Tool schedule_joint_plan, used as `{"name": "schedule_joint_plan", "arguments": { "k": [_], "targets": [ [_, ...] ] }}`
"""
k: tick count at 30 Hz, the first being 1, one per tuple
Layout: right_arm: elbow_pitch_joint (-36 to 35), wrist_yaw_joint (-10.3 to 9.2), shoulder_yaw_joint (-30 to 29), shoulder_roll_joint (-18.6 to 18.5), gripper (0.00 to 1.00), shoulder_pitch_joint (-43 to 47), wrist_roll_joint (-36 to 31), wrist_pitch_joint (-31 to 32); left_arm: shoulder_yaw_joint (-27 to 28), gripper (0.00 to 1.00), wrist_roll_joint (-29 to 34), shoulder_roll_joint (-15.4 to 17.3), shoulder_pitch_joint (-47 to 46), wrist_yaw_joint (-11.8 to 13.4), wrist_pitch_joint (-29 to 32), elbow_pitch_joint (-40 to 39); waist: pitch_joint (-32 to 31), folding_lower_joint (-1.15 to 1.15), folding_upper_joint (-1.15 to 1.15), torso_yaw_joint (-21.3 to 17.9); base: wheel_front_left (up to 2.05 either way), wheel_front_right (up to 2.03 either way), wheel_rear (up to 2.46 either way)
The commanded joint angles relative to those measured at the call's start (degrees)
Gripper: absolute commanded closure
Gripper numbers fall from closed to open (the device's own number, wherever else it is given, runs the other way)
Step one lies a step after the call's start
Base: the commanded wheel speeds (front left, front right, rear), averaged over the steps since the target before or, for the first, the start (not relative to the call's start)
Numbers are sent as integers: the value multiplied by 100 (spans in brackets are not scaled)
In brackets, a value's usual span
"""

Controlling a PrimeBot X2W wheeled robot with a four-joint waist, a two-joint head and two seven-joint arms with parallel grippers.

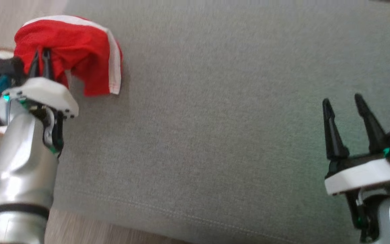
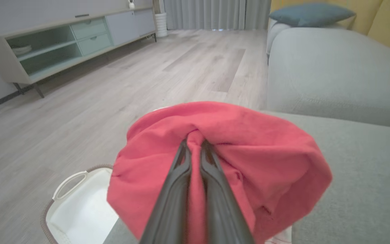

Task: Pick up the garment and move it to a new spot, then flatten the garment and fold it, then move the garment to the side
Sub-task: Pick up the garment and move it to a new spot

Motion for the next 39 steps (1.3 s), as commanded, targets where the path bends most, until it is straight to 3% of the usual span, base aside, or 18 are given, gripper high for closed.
{"name": "schedule_joint_plan", "arguments": {
  "k": [1,12,16,20,29,38,39],
  "targets": [
    [-178,37,140,23,0,-30,42,-72,200,100,77,329,58,84,-68,-338,-280,0,0,-125,0,0,0],
    [6,37,115,126,0,266,153,-288,-19,100,361,381,1519,462,192,-2916,-876,0,0,-671,0,0,0],
    [-9,37,115,133,0,292,211,-322,-348,100,460,246,1928,513,574,-3870,-851,0,0,-1034,0,0,0],
    [2,37,139,135,0,286,314,-359,-617,100,469,88,2112,490,829,-4246,-771,0,0,-1378,0,0,0],
    [184,37,266,136,0,162,570,-557,-1564,100,574,-398,2051,107,1173,-3776,-393,0,0,-2560,0,0,0],
    [415,37,321,136,0,87,736,-764,-1976,100,502,-658,2050,-51,1302,-2771,-179,0,0,-2921,0,0,0],
    [438,37,322,136,0,82,741,-775,-1987,63,500,-669,2055,-36,1277,-2702,-176,0,0,-2917,0,0,0]
  ]
}}
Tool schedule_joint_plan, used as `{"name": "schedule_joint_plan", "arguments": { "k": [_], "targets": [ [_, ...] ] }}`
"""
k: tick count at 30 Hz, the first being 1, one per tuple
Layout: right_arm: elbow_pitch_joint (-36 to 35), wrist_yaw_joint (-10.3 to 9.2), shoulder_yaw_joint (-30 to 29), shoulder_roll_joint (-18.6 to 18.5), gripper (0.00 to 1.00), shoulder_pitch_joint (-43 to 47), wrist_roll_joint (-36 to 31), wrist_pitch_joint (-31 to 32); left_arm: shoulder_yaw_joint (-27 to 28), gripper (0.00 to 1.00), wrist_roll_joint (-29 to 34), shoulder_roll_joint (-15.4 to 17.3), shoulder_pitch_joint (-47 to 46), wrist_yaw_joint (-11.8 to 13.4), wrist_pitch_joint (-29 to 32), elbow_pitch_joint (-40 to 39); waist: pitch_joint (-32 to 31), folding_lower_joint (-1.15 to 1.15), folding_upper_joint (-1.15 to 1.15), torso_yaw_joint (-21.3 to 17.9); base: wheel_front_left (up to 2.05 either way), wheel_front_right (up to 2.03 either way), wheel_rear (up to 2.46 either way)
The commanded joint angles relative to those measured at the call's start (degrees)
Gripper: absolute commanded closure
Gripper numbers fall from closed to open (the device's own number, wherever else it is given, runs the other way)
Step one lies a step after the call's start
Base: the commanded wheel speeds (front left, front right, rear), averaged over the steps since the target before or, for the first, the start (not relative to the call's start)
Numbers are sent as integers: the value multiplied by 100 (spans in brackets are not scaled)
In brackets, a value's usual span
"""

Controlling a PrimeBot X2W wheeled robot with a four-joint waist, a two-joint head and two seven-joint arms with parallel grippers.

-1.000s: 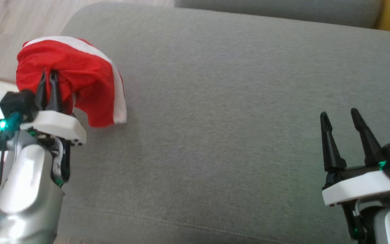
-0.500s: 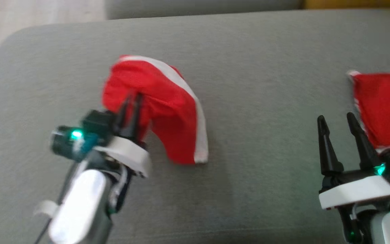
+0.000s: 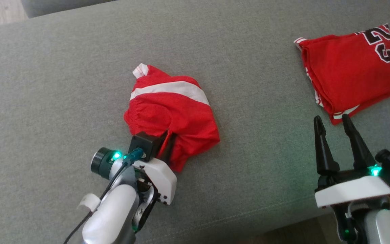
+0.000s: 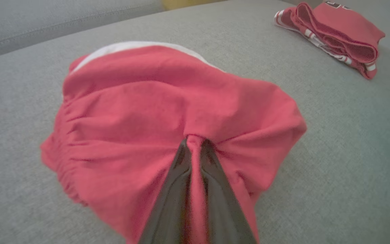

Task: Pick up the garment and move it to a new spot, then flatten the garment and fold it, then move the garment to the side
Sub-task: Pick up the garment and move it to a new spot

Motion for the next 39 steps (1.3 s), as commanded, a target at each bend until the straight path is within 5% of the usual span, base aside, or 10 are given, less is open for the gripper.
{"name": "schedule_joint_plan", "arguments": {
  "k": [1,14,28,39],
  "targets": [
    [-169,37,143,-27,0,-214,50,-64,171,2,-40,22,-212,43,-66,-134,14,0,0,4,0,0,0],
    [-154,37,85,-27,0,-145,-104,82,165,0,41,94,186,322,-1073,-1011,-402,0,0,642,0,0,0],
    [-327,37,1,-27,0,104,-225,337,1349,0,-135,657,641,1122,-1352,-1765,-718,0,0,1262,0,0,0],
    [-315,37,-38,-27,0,310,-295,468,1685,0,-316,1080,1162,1016,-1375,-1708,-889,0,0,1405,0,0,0]
  ]
}}
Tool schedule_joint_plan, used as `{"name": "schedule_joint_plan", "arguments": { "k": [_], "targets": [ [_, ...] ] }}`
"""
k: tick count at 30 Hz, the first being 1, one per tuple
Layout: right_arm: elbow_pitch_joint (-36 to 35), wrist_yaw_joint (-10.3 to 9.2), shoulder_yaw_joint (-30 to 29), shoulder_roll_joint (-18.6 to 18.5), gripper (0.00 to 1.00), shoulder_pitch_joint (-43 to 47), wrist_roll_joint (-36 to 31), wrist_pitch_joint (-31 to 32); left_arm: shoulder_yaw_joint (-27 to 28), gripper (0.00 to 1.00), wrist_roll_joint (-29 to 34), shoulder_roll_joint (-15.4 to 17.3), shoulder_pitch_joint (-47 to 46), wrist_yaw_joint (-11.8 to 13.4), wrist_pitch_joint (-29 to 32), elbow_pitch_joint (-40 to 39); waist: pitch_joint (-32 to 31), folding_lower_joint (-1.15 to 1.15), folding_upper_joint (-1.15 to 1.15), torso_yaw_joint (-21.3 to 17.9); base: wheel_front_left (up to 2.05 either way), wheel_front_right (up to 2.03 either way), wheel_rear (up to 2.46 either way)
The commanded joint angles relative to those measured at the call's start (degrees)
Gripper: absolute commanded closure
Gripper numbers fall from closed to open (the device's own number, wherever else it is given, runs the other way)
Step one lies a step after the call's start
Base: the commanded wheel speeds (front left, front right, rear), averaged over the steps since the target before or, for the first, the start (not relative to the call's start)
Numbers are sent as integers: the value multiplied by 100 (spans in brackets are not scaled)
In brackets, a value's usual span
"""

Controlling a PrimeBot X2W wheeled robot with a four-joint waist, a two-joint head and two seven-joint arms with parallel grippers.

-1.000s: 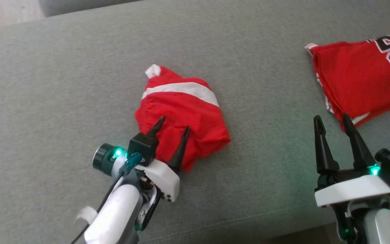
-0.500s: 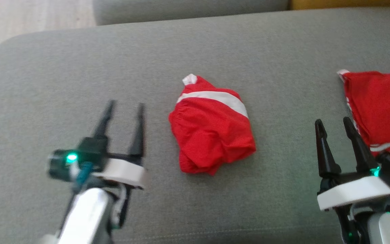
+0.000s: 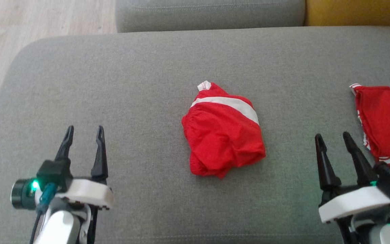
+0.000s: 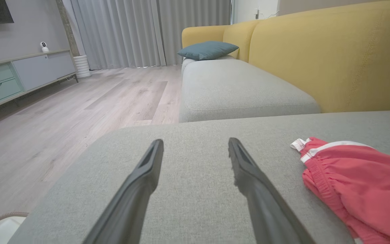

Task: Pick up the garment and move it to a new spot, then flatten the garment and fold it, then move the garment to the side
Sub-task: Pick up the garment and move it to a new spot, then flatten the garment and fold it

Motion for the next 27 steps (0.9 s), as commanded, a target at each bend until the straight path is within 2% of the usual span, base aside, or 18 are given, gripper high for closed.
{"name": "schedule_joint_plan", "arguments": {
  "k": [1,27],
  "targets": [
    [-201,37,121,-28,0,-45,-33,20,215,0,-22,168,-146,-32,-62,-185,-28,0,0,-7,0,0,0],
    [-250,37,84,-28,0,69,-20,82,-46,0,-6,256,149,10,59,-380,-116,0,0,-51,0,0,0]
  ]
}}
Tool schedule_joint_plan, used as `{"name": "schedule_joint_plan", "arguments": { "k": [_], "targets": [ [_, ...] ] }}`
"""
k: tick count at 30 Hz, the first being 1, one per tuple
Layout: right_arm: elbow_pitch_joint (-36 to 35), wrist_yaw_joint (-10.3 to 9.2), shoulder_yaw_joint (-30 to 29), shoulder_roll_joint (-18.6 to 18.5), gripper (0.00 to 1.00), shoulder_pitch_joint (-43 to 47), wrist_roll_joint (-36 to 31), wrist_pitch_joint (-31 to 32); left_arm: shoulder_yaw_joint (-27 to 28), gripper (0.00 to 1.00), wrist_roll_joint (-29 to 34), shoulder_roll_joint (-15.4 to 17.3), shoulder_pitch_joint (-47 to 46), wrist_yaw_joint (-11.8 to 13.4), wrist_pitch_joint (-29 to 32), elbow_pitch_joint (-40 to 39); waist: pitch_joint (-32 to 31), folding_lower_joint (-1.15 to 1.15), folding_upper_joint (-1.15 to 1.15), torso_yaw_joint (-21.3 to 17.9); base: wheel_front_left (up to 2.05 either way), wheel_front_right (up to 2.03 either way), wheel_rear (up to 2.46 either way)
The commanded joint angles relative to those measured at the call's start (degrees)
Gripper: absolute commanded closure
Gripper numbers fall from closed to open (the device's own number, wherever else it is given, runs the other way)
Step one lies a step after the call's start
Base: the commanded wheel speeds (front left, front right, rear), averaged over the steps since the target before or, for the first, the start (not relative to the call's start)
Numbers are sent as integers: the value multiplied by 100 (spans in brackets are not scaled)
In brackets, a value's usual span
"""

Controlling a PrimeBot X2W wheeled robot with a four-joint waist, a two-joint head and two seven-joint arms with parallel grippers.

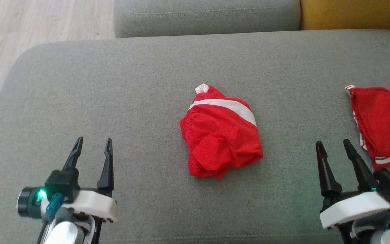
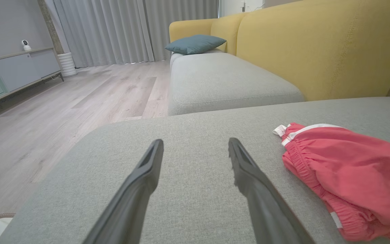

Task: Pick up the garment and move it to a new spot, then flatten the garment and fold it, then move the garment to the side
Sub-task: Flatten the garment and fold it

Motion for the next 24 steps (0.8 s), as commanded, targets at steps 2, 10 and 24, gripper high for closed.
{"name": "schedule_joint_plan", "arguments": {
  "k": [2,10,24],
  "targets": [
    [-230,37,123,-30,0,-165,-21,32,177,0,7,121,-198,49,-1,-184,25,0,0,-7,0,0,0],
    [-271,37,135,-30,0,-272,-30,44,-98,0,140,88,-696,-120,194,-154,226,0,0,-78,0,0,0],
    [-224,37,248,-30,0,-576,26,-14,-988,0,-277,-766,-2884,-1357,1884,1709,747,0,0,-736,0,0,0]
  ]
}}
